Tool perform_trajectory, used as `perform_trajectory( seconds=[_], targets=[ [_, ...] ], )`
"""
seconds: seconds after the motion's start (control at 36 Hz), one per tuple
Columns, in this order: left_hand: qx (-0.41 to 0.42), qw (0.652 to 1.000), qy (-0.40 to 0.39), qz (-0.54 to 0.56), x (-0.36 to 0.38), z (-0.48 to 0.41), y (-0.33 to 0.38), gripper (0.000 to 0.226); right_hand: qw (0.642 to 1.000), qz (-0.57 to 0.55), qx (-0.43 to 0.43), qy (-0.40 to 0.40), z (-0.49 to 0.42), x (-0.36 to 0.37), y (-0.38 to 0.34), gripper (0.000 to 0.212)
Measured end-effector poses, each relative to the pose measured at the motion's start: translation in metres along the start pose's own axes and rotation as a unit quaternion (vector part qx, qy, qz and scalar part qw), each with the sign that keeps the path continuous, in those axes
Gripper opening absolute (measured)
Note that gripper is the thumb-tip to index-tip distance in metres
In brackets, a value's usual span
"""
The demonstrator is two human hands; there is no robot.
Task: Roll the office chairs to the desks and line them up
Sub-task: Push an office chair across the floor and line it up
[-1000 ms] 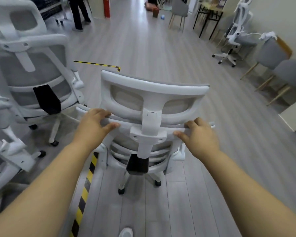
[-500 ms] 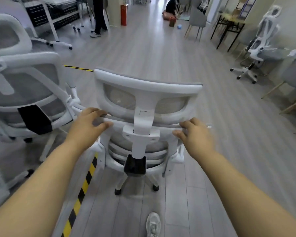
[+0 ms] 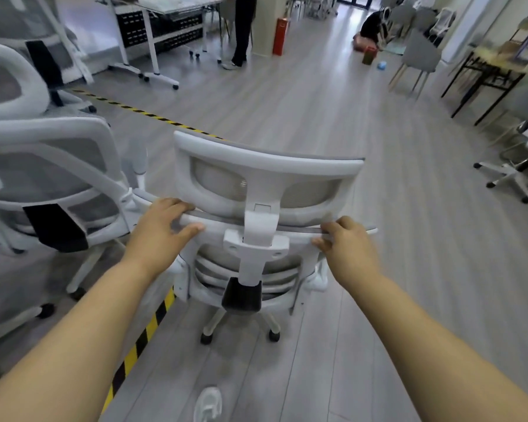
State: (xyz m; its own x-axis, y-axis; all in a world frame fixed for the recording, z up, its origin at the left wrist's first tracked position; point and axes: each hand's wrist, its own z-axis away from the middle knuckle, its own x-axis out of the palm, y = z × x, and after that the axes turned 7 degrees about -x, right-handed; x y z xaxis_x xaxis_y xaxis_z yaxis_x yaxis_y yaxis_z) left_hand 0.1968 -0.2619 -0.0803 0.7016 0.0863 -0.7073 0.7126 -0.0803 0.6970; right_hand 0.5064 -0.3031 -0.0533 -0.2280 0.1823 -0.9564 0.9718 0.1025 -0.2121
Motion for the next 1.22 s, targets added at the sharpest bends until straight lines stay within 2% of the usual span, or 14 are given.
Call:
perform_trajectory(
  seconds=[0.22,0.39,0.89,1.22],
  targets=[
    [0.011,0.998,0.05,-0.039,0.024,-0.088,0.006,0.038,1.0,0.005,0.001,-0.008,-0.103,0.014,0.03,0.033],
    [0.015,0.996,0.066,-0.059,0.033,-0.165,-0.004,0.057,1.0,-0.005,-0.008,-0.009,-0.191,0.027,0.041,0.032],
    [-0.037,0.991,0.103,-0.073,0.03,-0.388,-0.039,0.04,0.997,-0.045,-0.039,-0.042,-0.453,0.076,0.039,0.038],
    [-0.094,0.982,0.156,-0.055,0.031,-0.51,-0.049,0.033,0.986,-0.094,-0.113,-0.074,-0.62,0.11,0.039,0.036]
  ],
)
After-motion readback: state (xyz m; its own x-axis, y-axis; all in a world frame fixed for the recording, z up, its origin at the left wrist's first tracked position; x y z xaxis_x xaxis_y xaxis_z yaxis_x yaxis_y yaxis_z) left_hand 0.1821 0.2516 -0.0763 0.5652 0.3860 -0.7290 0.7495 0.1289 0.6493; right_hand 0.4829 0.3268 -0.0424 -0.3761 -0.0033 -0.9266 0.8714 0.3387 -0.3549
